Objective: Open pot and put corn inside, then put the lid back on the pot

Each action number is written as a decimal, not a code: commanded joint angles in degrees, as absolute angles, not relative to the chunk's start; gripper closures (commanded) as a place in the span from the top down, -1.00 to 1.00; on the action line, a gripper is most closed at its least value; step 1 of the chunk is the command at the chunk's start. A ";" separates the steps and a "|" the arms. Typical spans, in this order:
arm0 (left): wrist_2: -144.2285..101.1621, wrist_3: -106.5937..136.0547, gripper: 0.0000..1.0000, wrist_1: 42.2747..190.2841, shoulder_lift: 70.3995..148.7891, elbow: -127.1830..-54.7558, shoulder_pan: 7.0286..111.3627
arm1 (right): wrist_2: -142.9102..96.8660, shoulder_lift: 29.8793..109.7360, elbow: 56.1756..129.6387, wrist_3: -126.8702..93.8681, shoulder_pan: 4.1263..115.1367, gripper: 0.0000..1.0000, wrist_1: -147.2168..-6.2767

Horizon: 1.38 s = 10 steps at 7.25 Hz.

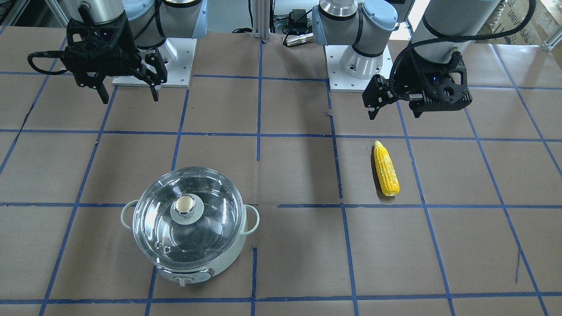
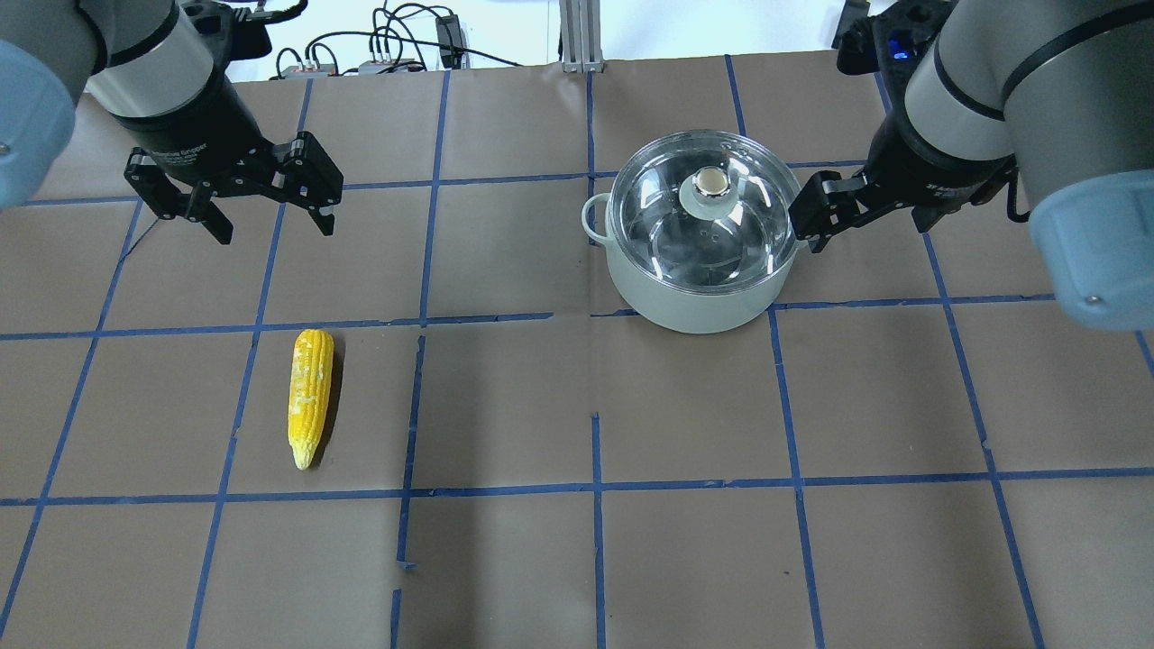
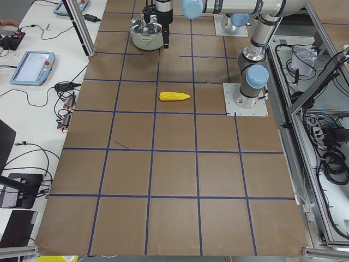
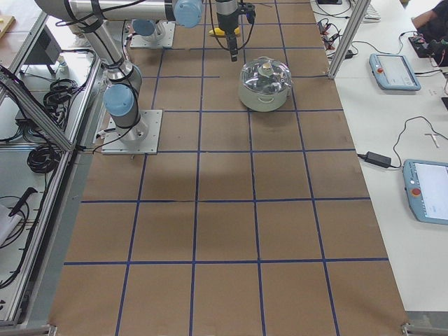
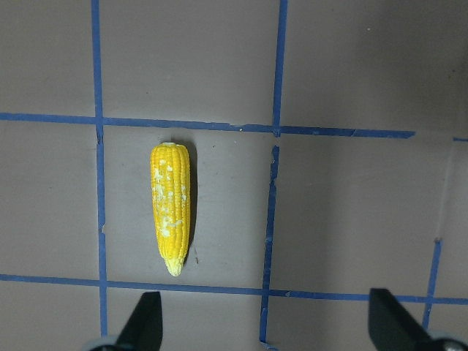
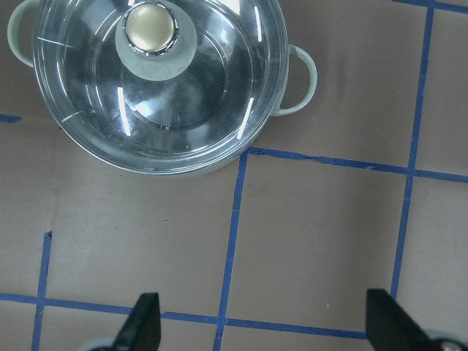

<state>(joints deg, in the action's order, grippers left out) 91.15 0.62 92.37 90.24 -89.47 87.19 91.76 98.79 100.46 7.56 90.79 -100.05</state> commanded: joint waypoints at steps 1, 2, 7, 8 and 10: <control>91.14 0.62 0.99 92.29 90.61 -89.65 87.19 | 91.67 98.88 100.46 7.56 90.79 1.00 -100.11; 91.14 0.70 1.00 91.76 90.70 -90.34 87.19 | 91.67 98.79 100.46 7.56 90.79 1.00 -100.11; 90.00 0.27 1.00 89.65 90.18 -92.72 87.10 | 91.67 98.79 100.55 7.56 90.79 1.00 -100.37; 88.35 -0.08 1.00 88.26 91.48 -92.64 87.19 | 91.67 98.79 100.55 7.56 90.79 1.00 -100.37; 93.39 0.43 1.00 88.22 89.56 -90.98 87.19 | 91.67 98.79 100.63 7.56 90.79 1.00 -100.37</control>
